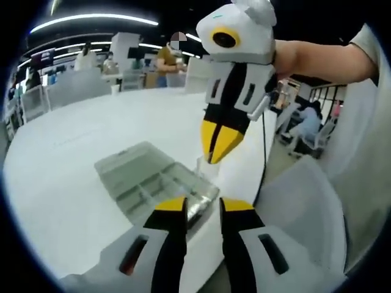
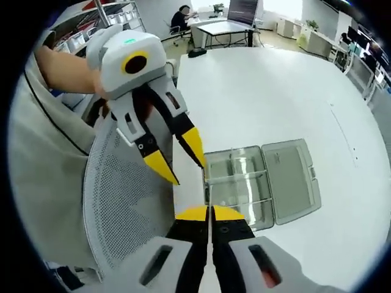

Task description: Insert the divider into the dual guide fixture by aligning both edges with the guide slots and pushing it downward to the bottom, including one-sided entry, uneven engagement, binding, and posture correction.

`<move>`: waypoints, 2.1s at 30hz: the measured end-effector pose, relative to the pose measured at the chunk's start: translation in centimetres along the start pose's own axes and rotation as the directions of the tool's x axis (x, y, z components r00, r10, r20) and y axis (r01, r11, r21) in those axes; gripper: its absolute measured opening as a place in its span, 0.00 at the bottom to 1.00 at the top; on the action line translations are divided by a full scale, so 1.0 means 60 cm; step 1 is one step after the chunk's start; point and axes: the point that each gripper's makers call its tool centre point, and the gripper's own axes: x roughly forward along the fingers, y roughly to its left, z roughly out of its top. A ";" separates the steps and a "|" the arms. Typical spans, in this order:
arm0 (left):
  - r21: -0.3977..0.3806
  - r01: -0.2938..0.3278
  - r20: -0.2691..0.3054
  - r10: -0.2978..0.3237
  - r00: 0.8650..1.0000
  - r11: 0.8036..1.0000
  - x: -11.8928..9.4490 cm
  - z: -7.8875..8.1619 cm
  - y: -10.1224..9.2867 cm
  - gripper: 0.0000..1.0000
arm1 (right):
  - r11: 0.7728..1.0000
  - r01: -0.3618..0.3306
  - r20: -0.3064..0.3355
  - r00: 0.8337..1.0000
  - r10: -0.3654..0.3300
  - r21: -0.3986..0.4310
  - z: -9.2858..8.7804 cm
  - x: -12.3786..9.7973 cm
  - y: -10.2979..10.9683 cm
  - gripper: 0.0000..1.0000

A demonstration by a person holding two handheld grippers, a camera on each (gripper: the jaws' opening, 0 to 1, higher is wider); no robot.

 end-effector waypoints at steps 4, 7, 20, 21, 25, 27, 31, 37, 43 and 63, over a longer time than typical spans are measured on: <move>-0.014 -0.017 -0.002 0.017 1.000 1.000 -0.004 -0.004 0.002 0.28 | 1.000 0.006 -0.012 1.000 -0.007 -0.012 -0.002 0.003 -0.007 0.00; -0.023 -0.032 0.001 0.032 1.000 0.999 -0.008 -0.004 0.004 0.32 | 1.000 0.014 -0.022 1.000 -0.014 -0.023 -0.003 0.005 -0.013 0.00; -0.046 -0.076 0.003 0.076 0.997 0.996 -0.019 -0.007 0.006 0.44 | 0.997 0.039 -0.048 0.998 -0.043 -0.071 0.001 0.011 -0.029 0.00; -0.051 -0.080 0.005 0.080 0.997 0.996 -0.021 -0.007 0.006 0.44 | 0.996 0.042 -0.051 0.998 -0.046 -0.073 0.000 0.013 -0.032 0.00; -0.065 -0.088 0.003 0.089 0.996 0.994 -0.024 -0.010 0.005 0.47 | 0.996 0.048 -0.052 0.997 -0.053 -0.081 0.001 0.016 -0.038 0.00; -0.069 -0.094 0.001 0.095 0.996 0.993 -0.025 -0.011 0.005 0.48 | 0.995 0.050 -0.051 0.997 -0.054 -0.084 0.002 0.018 -0.040 0.00; -0.067 -0.113 -0.003 0.113 0.994 0.991 -0.028 -0.012 0.008 0.51 | 0.994 0.052 -0.056 0.997 -0.058 -0.096 0.002 0.022 -0.044 0.00; -0.075 -0.121 0.000 0.122 0.993 0.990 -0.029 -0.011 0.008 0.54 | 0.993 0.050 -0.057 0.997 -0.056 -0.103 0.004 0.029 -0.047 0.00; -0.089 -0.118 -0.002 0.118 0.993 0.989 -0.027 -0.017 0.008 0.54 | 0.992 0.047 -0.056 0.997 -0.054 -0.115 0.008 0.036 -0.050 0.00; -0.117 -0.131 -0.003 0.131 0.991 0.984 -0.029 -0.025 0.017 0.56 | 0.985 0.037 -0.061 0.997 -0.047 -0.168 0.017 0.055 -0.058 0.00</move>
